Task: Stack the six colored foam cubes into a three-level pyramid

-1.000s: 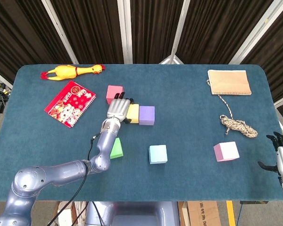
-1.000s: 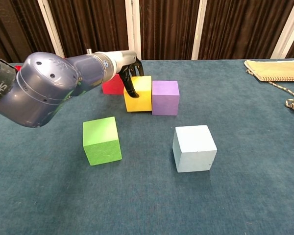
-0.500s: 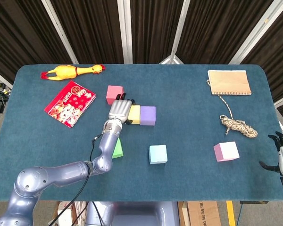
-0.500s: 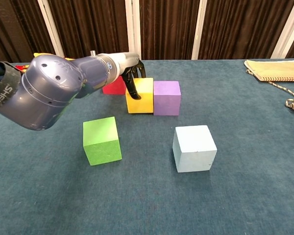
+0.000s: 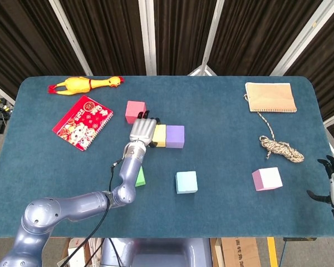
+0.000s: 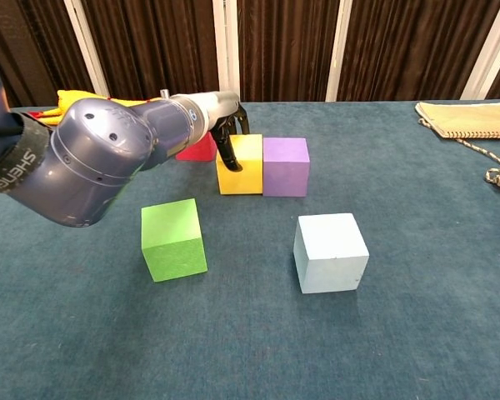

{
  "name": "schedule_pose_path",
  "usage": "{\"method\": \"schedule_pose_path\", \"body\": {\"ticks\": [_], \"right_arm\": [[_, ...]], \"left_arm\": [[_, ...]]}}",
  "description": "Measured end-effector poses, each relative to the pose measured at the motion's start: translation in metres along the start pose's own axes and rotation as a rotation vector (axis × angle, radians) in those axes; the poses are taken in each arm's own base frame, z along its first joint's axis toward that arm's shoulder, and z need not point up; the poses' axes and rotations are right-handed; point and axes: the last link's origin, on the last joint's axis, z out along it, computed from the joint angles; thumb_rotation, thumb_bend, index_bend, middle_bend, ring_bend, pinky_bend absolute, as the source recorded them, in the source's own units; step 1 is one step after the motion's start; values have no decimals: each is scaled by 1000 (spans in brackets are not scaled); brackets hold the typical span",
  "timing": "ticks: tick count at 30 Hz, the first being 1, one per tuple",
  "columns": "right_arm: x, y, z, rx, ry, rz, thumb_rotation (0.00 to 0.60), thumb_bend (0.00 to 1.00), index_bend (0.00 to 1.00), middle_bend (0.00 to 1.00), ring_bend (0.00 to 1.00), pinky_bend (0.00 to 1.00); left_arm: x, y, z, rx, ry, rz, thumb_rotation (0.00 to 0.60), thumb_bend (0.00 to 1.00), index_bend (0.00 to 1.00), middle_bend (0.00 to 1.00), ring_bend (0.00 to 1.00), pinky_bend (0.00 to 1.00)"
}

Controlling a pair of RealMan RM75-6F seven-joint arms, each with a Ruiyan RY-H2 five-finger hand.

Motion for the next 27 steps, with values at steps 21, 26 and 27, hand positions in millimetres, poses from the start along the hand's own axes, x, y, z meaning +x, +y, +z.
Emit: {"method": "schedule_pose_path", "body": {"ticks": [21,26,27], "right_arm": [[0,1,1,-2,-4,3,600,180,182,99,76,39],[1,2,1,-1,-1,4,600,180,182,99,76,40],[1,2,1,-1,-2,4,600,180,182,99,76,40]], "left_arm": [[-5,19,0,-17,-3,-19,600,352,328,363,47,17],[-5,24,0,-23,-1,-22,600,352,329,363,47,16],[-4,24,0,-24,0,-20,600,352,330,364,47,17]]}}
